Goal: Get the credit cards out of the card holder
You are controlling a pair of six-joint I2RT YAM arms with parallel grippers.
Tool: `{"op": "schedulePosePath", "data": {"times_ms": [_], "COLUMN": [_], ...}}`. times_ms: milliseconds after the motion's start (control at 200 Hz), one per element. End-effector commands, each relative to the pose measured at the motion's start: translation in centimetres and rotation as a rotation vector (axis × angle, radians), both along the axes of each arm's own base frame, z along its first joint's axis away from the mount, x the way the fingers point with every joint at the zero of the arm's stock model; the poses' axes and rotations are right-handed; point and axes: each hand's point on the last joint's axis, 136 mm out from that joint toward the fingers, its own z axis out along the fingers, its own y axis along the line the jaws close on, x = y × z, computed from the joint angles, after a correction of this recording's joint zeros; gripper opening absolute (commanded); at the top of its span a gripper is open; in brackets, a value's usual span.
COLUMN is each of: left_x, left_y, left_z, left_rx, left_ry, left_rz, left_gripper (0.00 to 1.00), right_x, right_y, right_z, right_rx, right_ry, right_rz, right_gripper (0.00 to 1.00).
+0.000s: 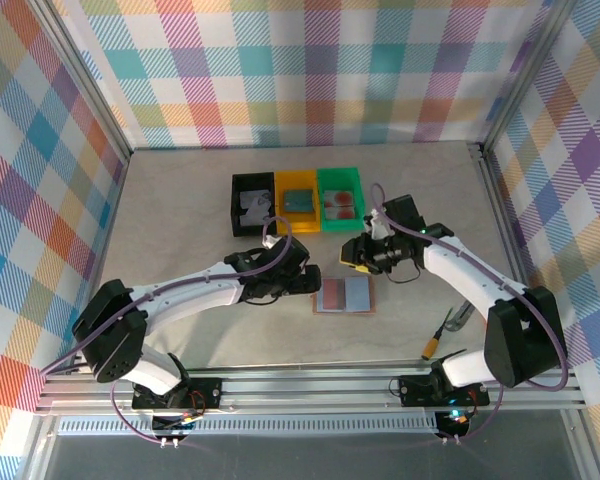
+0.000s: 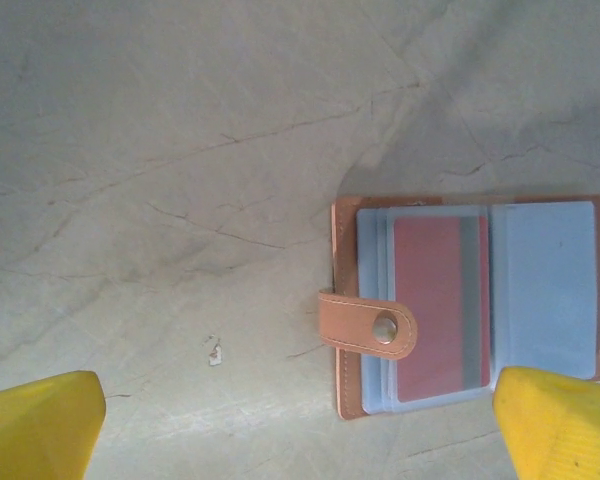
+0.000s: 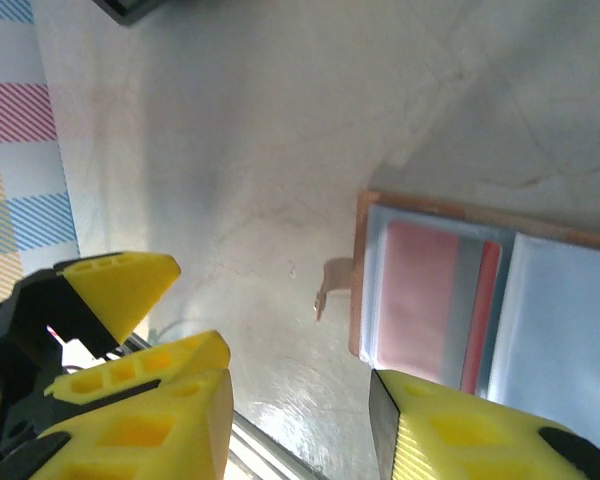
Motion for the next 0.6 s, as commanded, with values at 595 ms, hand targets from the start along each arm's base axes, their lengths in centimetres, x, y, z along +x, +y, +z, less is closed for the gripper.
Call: {"op": "schedulePosePath", "data": {"times_ms": [595], "left_x": [-1.0], "left_y": [-2.6], "left_z": [-3.4], "left_rx": [0.086], "left_ry": [0.125], "left_rz": [-0.034], "left_gripper": [0.98], "right_x": [-2.3], "right_y": [0.4], "right_z": [-4.7], "right_rx": [-0.013], "right_ry": [0.097], "right_rz": [-0.026], "right_gripper": [0.29]}}
